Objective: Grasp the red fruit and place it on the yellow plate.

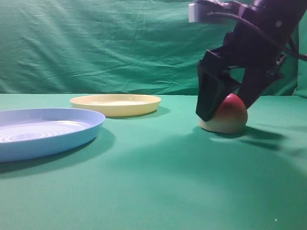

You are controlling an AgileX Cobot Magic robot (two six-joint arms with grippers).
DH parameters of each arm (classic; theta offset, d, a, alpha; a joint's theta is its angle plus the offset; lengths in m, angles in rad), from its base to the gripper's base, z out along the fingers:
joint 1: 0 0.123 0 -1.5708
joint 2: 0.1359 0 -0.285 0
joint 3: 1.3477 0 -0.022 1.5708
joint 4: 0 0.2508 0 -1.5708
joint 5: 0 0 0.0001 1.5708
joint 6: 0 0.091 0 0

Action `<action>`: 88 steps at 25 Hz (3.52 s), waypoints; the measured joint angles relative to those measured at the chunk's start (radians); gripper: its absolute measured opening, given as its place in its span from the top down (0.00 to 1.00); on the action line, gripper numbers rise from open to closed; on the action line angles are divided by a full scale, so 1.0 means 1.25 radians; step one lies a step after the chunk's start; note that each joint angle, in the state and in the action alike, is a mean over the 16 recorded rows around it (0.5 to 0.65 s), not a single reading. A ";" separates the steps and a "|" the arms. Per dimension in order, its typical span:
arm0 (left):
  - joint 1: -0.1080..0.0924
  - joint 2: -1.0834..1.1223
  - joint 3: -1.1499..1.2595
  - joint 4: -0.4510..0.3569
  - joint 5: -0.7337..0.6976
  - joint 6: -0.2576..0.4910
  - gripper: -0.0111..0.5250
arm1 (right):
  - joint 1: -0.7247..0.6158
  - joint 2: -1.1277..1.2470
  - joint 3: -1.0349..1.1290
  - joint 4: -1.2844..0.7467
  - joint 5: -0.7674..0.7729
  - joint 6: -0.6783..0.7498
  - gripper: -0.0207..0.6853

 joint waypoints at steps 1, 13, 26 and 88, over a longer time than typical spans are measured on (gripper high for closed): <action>0.000 0.000 0.000 0.000 0.000 0.000 0.69 | 0.000 0.002 -0.014 0.005 0.008 0.000 0.49; 0.000 0.000 0.000 0.000 0.000 0.000 0.69 | 0.070 0.063 -0.296 0.071 0.051 -0.010 0.66; 0.000 0.000 0.000 0.000 0.000 0.000 0.69 | 0.152 0.279 -0.533 0.081 -0.076 -0.017 0.45; 0.000 0.000 0.000 0.000 0.000 0.000 0.69 | 0.128 -1.242 0.354 -0.197 0.248 0.356 0.97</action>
